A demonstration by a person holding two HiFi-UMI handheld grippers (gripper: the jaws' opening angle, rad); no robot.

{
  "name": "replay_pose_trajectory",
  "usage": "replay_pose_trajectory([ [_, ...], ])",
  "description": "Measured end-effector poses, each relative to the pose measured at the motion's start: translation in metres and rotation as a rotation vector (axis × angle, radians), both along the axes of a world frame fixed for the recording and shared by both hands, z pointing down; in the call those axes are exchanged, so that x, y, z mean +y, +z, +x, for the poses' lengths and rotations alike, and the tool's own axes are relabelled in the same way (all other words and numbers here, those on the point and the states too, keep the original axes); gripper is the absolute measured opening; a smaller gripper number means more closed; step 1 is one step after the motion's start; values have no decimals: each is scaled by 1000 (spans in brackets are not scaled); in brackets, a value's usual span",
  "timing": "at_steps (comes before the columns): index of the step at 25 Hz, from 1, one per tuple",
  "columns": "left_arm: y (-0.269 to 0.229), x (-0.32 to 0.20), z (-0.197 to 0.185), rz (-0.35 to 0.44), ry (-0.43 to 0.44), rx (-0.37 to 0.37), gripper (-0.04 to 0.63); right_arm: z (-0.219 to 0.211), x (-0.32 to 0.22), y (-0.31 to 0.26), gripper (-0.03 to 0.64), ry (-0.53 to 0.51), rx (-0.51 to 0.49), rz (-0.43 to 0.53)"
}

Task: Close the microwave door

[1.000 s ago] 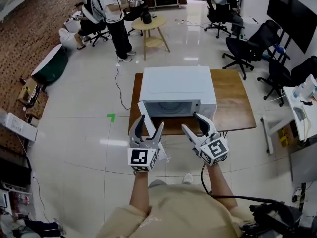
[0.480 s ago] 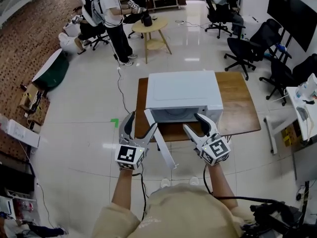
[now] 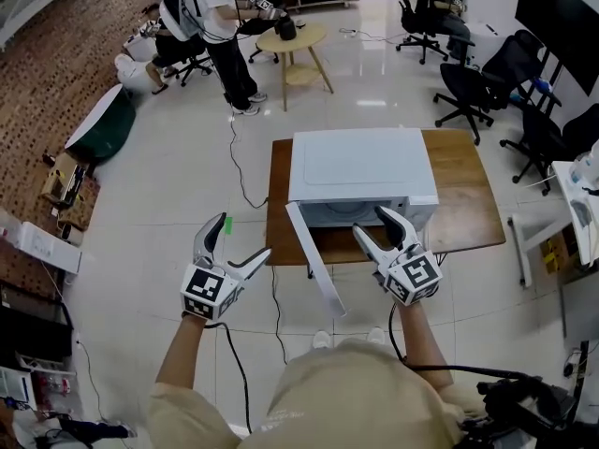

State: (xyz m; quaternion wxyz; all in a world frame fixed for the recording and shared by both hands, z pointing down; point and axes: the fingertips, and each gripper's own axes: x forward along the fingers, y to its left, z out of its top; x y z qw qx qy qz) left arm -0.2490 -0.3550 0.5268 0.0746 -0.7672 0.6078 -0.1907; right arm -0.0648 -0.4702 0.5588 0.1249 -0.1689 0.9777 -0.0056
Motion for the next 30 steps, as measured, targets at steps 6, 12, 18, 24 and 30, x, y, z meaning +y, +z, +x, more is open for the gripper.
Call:
replay_pose_trajectory([
  [6,23,0,-33,-113,-76,178,494,-15,-9,-2,230,-3,4,-2],
  [12,51,6,-52,-210,-130,270,499,-22,-19,-1,230,18,25,-27],
  [18,68,-3,-56,-336,-149,427,497,-31,-43,-17,230,41,17,-42],
  [24,94,-11,-40,-452,-123,649,497,-36,-52,-25,230,63,19,-69],
  [30,132,-24,-11,-509,-127,766,471,-18,-58,-26,230,95,7,-79],
])
